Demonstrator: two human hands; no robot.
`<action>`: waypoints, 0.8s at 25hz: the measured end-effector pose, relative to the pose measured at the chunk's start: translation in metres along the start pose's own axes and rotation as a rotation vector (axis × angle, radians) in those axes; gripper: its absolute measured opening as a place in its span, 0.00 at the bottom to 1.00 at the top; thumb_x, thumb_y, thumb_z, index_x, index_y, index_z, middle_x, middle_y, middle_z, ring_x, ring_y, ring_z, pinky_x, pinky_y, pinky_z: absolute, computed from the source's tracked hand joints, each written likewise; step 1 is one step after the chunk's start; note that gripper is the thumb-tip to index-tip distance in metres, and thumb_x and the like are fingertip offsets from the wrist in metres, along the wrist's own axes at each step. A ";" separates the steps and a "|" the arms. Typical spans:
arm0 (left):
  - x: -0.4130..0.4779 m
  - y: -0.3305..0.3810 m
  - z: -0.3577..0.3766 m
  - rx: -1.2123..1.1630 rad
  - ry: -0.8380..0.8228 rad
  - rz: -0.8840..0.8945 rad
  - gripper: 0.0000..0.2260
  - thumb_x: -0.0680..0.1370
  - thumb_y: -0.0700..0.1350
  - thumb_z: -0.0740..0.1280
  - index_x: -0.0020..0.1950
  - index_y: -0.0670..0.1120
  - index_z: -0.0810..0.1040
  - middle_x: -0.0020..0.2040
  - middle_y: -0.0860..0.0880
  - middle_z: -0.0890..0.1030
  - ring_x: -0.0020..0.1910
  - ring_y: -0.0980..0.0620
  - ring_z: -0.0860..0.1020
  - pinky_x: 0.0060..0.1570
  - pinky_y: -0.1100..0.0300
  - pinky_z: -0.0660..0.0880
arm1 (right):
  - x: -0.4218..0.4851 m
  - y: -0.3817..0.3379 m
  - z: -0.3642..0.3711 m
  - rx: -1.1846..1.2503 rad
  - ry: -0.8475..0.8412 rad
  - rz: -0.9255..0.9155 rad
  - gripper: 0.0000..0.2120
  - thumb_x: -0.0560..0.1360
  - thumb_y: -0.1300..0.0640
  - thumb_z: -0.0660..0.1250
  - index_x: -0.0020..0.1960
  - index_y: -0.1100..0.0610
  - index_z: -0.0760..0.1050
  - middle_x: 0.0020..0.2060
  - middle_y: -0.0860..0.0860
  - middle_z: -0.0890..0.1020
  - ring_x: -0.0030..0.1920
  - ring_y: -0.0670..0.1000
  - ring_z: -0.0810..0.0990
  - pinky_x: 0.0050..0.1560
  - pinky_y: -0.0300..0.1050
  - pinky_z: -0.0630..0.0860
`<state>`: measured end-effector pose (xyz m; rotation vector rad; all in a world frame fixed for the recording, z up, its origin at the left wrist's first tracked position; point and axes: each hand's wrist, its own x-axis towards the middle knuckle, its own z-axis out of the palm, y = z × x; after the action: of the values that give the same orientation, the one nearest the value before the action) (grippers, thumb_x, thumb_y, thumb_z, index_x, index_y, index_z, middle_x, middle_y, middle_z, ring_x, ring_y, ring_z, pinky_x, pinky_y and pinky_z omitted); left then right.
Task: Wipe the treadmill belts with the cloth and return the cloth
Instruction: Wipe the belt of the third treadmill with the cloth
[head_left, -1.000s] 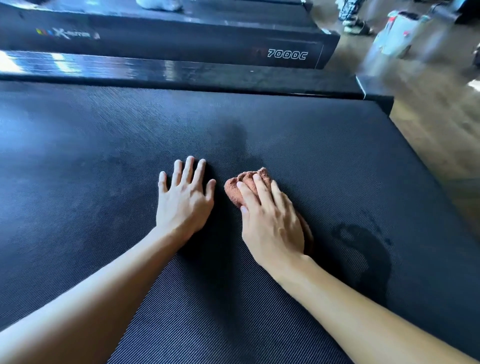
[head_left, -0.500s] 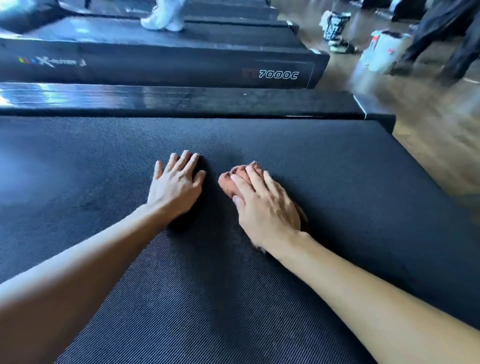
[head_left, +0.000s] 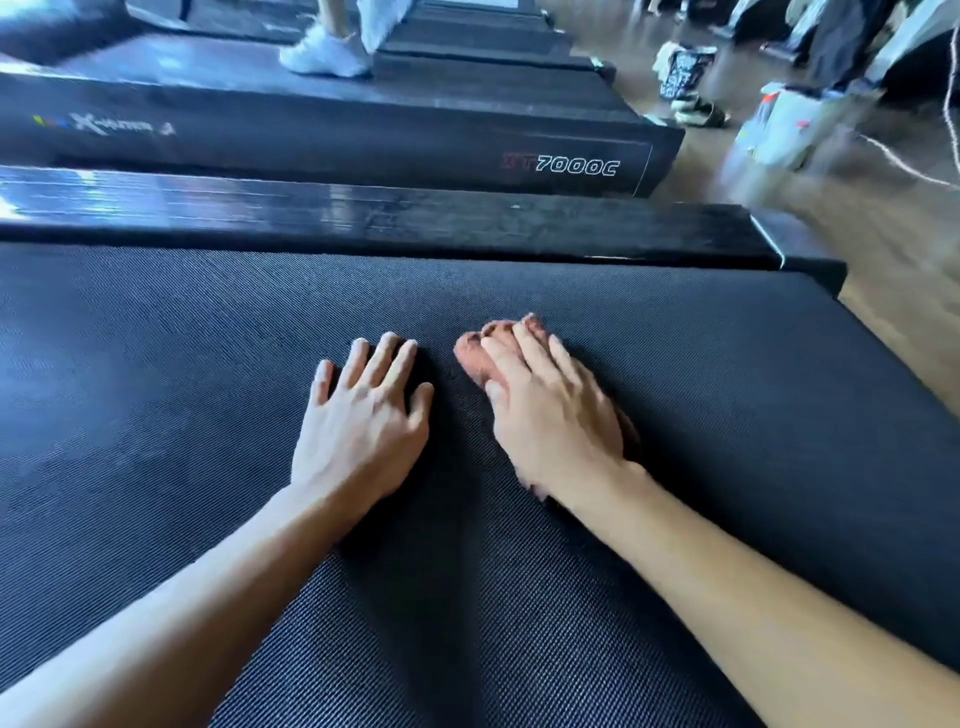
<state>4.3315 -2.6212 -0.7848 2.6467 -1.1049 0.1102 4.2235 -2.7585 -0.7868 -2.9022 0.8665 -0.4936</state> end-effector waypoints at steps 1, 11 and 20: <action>0.000 0.000 0.000 0.004 0.000 0.003 0.25 0.82 0.58 0.49 0.79 0.55 0.54 0.79 0.56 0.52 0.78 0.53 0.47 0.76 0.50 0.44 | 0.026 -0.001 0.003 -0.013 -0.049 0.019 0.23 0.78 0.50 0.57 0.73 0.49 0.66 0.75 0.53 0.65 0.74 0.58 0.62 0.73 0.54 0.61; 0.000 -0.001 0.002 0.024 -0.003 0.007 0.25 0.82 0.59 0.49 0.79 0.56 0.52 0.79 0.57 0.50 0.78 0.55 0.46 0.75 0.51 0.43 | -0.007 0.000 0.006 0.042 0.109 -0.034 0.23 0.76 0.51 0.62 0.71 0.49 0.70 0.72 0.54 0.70 0.71 0.60 0.68 0.70 0.54 0.66; 0.000 -0.001 0.000 -0.004 -0.008 -0.003 0.25 0.81 0.59 0.49 0.78 0.57 0.54 0.79 0.59 0.52 0.78 0.56 0.47 0.75 0.52 0.43 | 0.067 -0.003 0.012 0.000 -0.016 0.068 0.25 0.76 0.52 0.62 0.71 0.52 0.65 0.73 0.55 0.65 0.72 0.60 0.62 0.70 0.54 0.61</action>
<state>4.3320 -2.6207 -0.7851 2.6474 -1.1017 0.0965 4.2817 -2.7932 -0.7789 -2.8614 0.9590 -0.4639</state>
